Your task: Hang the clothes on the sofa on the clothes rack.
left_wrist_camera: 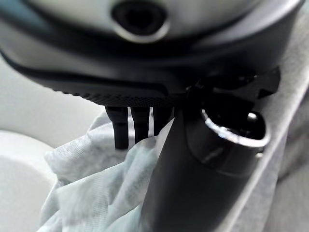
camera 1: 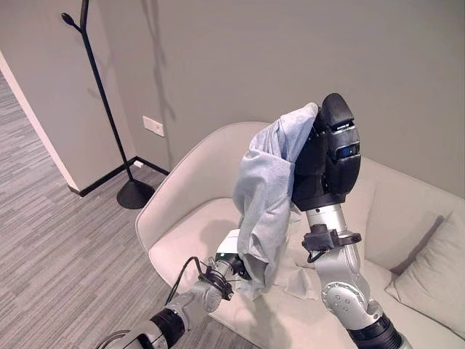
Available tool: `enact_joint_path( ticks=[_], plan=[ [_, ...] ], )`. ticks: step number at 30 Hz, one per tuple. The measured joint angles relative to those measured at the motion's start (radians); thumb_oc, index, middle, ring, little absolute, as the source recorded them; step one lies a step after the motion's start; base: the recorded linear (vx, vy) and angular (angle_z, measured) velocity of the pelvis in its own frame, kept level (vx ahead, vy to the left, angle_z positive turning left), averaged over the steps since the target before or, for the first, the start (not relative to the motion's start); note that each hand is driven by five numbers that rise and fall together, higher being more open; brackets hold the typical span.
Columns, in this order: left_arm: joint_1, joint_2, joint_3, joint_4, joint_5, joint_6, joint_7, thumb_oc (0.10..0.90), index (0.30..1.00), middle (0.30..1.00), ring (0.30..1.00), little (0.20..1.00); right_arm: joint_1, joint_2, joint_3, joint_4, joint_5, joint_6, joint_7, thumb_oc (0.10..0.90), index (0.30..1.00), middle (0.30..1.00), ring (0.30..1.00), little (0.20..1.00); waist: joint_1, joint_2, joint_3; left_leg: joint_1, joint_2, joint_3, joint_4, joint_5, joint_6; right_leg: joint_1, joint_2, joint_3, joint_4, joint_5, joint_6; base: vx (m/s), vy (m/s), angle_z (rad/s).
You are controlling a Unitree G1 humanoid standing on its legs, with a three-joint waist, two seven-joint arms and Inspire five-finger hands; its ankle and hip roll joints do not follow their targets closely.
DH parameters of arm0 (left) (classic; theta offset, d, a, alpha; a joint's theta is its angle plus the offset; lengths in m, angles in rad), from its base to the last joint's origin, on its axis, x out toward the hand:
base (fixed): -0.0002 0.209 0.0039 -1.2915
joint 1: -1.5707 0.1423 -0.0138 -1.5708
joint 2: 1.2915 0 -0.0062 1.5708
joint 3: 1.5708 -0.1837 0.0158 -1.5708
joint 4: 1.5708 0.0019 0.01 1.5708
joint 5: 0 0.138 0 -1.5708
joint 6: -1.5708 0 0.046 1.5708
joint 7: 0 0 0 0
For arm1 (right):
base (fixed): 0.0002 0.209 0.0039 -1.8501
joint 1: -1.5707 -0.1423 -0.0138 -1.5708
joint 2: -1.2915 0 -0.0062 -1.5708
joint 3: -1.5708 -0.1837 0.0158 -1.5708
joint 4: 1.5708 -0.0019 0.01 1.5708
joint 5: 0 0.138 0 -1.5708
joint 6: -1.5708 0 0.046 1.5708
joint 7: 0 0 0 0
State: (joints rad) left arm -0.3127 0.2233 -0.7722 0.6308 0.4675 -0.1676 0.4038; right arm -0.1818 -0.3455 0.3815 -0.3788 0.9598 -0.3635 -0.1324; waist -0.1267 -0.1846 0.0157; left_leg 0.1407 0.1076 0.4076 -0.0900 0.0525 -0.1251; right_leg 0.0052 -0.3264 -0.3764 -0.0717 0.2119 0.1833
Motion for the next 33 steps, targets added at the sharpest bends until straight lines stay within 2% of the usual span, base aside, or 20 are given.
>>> enact_joint_path(
  ticks=[8, 13, 17, 23, 28, 33],
  plan=[
    [0.065, 0.0, 0.12, 0.0, -0.097, 0.018, 0.095, 0.4, 0.3, 0.3, 0.3, 0.3, 0.079, 0.001, -0.049, 0.0, -0.001, -0.013, -0.028, 0.4, 0.3, 0.3, 0.3, 0.3, 0.003, -0.003, 0.0, -0.005, 0.0, 0.0, 0.0, -0.001, 0.001, 0.002, 0.0, 0.0, 0.0, 0.001, 0.0, 0.0, 0.0, 0.0],
    [0.068, 0.011, 0.23, -0.019, -0.146, 0.022, 0.18, 0.4, 0.3, 0.3, 0.3, 0.3, 0.12, 0.003, -0.087, -0.001, -0.003, -0.042, -0.044, 0.4, 0.3, 0.3, 0.3, 0.3, 0.003, -0.005, 0.0, -0.005, -0.001, -0.001, -0.001, -0.001, 0.001, 0.004, -0.001, -0.002, 0.001, 0.001, -0.001, 0.01, 0.021, 0.0],
    [0.071, 0.048, 0.351, -0.131, -0.179, 0.024, 0.289, 0.4, 0.3, 0.3, 0.3, 0.3, 0.134, 0.003, -0.12, -0.001, -0.003, -0.062, -0.069, 0.4, 0.3, 0.3, 0.3, 0.3, 0.006, -0.005, 0.0, -0.005, -0.001, -0.006, -0.001, -0.001, 0.001, 0.008, -0.002, -0.005, 0.001, 0.002, -0.001, 0.01, 0.025, 0.03],
    [0.078, 0.09, 0.497, -0.287, -0.19, 0.025, 0.358, 0.4, 0.3, 0.3, 0.3, 0.3, 0.138, 0.005, -0.142, 0.001, -0.014, -0.069, -0.069, 0.4, 0.3, 0.3, 0.3, 0.3, 0.019, -0.005, 0.0, -0.003, -0.002, -0.011, -0.001, -0.002, 0.002, 0.014, -0.004, -0.008, 0.001, 0.002, -0.001, 0.01, 0.017, 0.02],
    [0.078, 0.118, 0.595, -0.413, -0.149, 0.025, 0.412, 0.4, 0.3, 0.3, 0.3, 0.3, 0.165, 0.005, -0.16, 0.004, -0.014, -0.069, -0.063, 0.4, 0.3, 0.3, 0.3, 0.3, 0.036, -0.005, 0.0, -0.002, -0.003, -0.012, -0.001, -0.002, 0.002, 0.017, -0.004, -0.01, 0.001, 0.002, -0.001, 0.0, 0.006, 0.0],
    [0.079, 0.136, 0.639, -0.493, -0.103, 0.022, 0.43, 0.4, 0.3, 0.3, 0.3, 0.3, 0.175, 0.004, -0.166, 0.005, -0.014, -0.069, -0.04, 0.4, 0.3, 0.3, 0.3, 0.3, 0.038, -0.005, 0.0, 0.0, -0.003, -0.012, -0.001, -0.002, 0.002, 0.017, -0.004, -0.009, 0.001, 0.002, -0.001, 0.01, 0.051, -0.01]
  ],
)
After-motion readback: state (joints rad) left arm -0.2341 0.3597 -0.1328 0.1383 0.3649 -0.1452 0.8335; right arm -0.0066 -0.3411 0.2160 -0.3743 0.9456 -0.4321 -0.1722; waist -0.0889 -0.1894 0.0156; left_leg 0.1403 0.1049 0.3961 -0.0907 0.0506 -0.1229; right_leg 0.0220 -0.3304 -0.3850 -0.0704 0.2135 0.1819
